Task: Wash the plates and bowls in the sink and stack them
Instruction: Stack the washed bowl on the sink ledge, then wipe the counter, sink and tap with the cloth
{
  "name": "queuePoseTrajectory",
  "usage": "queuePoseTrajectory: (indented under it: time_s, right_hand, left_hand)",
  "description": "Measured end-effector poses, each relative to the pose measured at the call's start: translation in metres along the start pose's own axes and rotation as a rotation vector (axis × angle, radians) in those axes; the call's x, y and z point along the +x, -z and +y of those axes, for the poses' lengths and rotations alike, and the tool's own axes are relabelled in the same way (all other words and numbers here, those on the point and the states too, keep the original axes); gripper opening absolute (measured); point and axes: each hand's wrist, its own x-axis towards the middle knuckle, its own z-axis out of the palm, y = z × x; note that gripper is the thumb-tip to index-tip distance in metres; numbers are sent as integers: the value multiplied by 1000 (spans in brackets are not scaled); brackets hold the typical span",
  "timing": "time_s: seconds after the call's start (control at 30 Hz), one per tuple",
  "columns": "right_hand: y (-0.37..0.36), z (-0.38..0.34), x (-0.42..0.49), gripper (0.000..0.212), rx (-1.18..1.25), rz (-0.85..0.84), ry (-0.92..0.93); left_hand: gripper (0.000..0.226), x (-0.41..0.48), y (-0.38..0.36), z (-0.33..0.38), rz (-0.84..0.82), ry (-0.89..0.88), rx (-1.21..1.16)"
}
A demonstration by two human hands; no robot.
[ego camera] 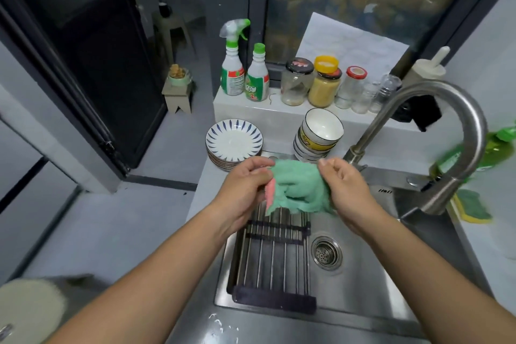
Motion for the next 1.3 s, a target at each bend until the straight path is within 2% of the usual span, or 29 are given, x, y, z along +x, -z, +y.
queuePoseTrajectory:
  time_s: [0.13, 0.2, 0.27, 0.33, 0.37, 0.43, 0.5, 0.57, 0.63, 0.7, 0.77, 0.87, 0.93, 0.97, 1.03, 1.1, 1.2, 1.23, 1.3]
  right_hand:
    - [-11, -5, 2, 29, -64, 85, 23]
    - [-12, -7, 2, 30, -106, 94, 30]
    - [-10, -6, 3, 31, -96, 79, -9]
    - [-6, -3, 1, 30, 42, 101, -97]
    - [-4, -3, 0, 30, 145, 130, -142]
    - [-2, -2, 0, 30, 298, 183, -188]
    - [-1, 1, 3, 27, 328, 218, -182]
    - [0, 7, 8, 19, 286, 252, -173]
    - [6, 17, 11, 7, 214, 259, -162]
    - [15, 26, 12, 9, 138, 187, -146]
    - [23, 38, 12, 16, 25, 41, -149]
    - [28, 55, 20, 35, -376, -174, -169]
    - [27, 64, 27, 17, -627, -274, -117]
    - [25, 68, 31, 11, -694, -302, -95]
    - [23, 72, 39, 27, -740, -306, -66]
    - [23, 80, 49, 29, -535, -260, -115]
    - [10, 91, 69, 22, 22, -105, -323]
    - [3, 96, 78, 20, 124, -33, -373]
    - [-14, 101, 94, 18, 166, 111, -387]
  left_hand:
    - [23, 0, 2, 4, -59, 75, 81]
    - [48, 2, 5, -2, -95, 93, 244]
    - [51, 3, 6, -3, -109, 117, 265]
    - [28, 0, 3, 1, -93, 228, 62]
    - [26, -3, 0, 2, -100, 328, -83]
    - [50, -4, -1, -7, -85, 480, -262]
    - [52, -8, -4, -21, -104, 490, -298]
    - [48, -6, -5, -34, -126, 428, -231]
    - [55, -1, -2, -42, -59, 366, -126]
    - [63, 3, 3, -47, 4, 337, 4]
    - [63, 7, 10, -51, 9, 264, 193]
    - [40, 21, 20, -51, 43, 97, 624]
    - [20, 32, 26, -50, 55, -5, 911]
    - [13, 39, 31, -52, 58, -32, 998]
    - [19, 51, 40, -55, 66, -39, 1027]
    - [29, 65, 48, -60, 78, -23, 888]
    - [38, 91, 51, -64, 117, -3, 693]
    - [39, 101, 50, -69, 127, 6, 686]
    - [38, 120, 41, -76, 135, 45, 674]
